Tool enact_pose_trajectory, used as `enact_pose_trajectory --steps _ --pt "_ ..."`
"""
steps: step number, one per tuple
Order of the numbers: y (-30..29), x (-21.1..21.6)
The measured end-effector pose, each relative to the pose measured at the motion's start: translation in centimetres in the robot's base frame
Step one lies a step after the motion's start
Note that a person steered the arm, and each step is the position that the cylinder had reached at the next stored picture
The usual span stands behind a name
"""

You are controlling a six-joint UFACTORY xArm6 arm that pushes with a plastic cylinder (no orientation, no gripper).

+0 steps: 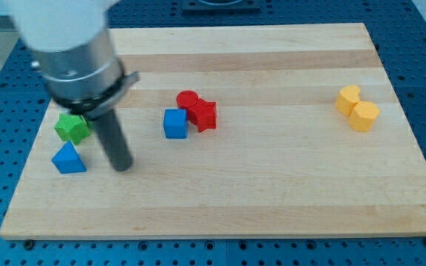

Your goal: Push the blue triangle a bit right

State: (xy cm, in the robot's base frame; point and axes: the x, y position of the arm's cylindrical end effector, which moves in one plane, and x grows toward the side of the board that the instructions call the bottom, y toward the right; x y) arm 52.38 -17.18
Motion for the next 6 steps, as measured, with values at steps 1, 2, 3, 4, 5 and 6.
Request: enact_pose_trajectory --steps 1,2,3,4,5,6 --pt "-6.6 2.0" --pt "-13.2 2.8" --pt "-13.2 2.8" --pt "-13.3 1.6" --pt "-12.2 -0.8" --pt "-7.3 -1.4"
